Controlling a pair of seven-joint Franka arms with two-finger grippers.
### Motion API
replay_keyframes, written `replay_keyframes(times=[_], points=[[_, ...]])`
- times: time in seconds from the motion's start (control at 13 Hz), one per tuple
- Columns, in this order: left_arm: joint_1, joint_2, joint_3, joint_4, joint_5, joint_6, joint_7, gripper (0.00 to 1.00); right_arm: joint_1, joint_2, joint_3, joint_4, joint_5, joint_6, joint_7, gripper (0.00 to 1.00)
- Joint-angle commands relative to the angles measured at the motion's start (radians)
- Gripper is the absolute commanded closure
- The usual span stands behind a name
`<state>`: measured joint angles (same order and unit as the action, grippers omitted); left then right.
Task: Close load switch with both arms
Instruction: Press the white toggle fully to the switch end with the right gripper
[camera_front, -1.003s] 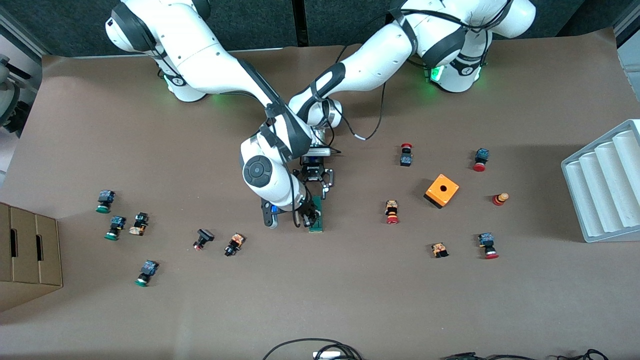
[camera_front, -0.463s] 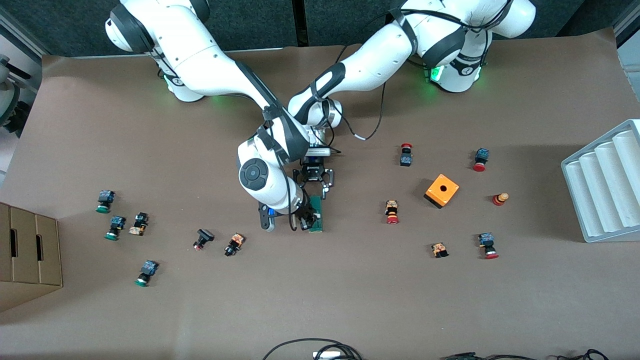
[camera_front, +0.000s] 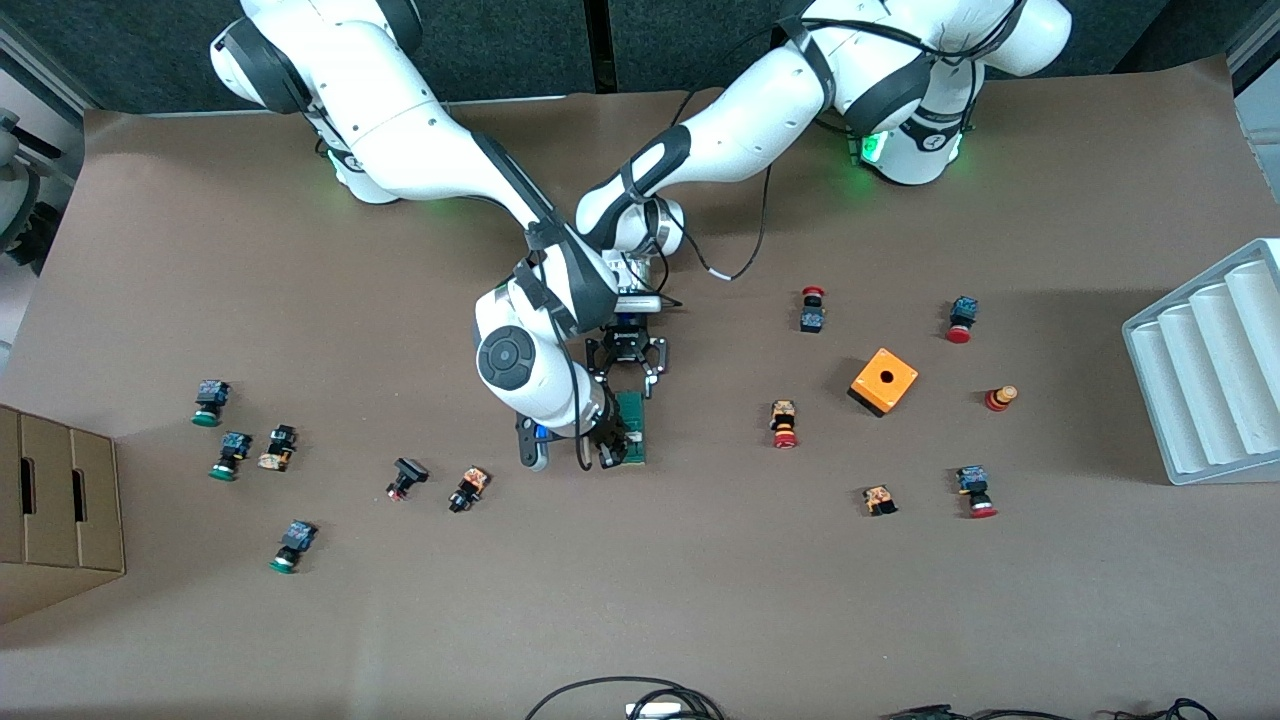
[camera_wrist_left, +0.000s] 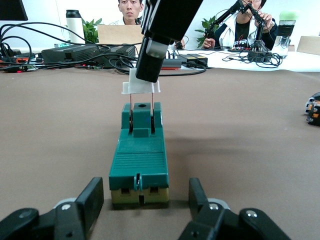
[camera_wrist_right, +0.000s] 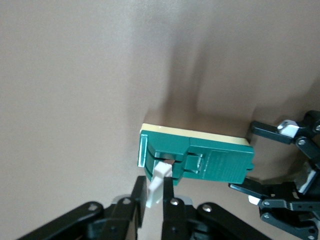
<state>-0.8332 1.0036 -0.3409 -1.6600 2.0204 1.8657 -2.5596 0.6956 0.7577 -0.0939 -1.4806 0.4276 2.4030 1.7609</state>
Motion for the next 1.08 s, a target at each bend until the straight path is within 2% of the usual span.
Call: replay_keyframes(times=[0.0, 0.46, 1.0], points=[[-0.009, 0.038, 0.016, 0.032, 0.009, 0.004, -0.016, 0.25, -0.004, 0.051, -0.001, 0.063, 0.031, 0.007, -0.005, 0.81], [-0.009, 0.038, 0.017, 0.032, 0.009, 0.006, -0.016, 0.25, -0.019, 0.072, -0.001, 0.082, 0.031, 0.011, -0.008, 0.75], [-0.007, 0.038, 0.017, 0.032, 0.009, 0.004, -0.016, 0.25, -0.024, 0.088, -0.001, 0.088, 0.03, 0.019, -0.008, 0.74]])
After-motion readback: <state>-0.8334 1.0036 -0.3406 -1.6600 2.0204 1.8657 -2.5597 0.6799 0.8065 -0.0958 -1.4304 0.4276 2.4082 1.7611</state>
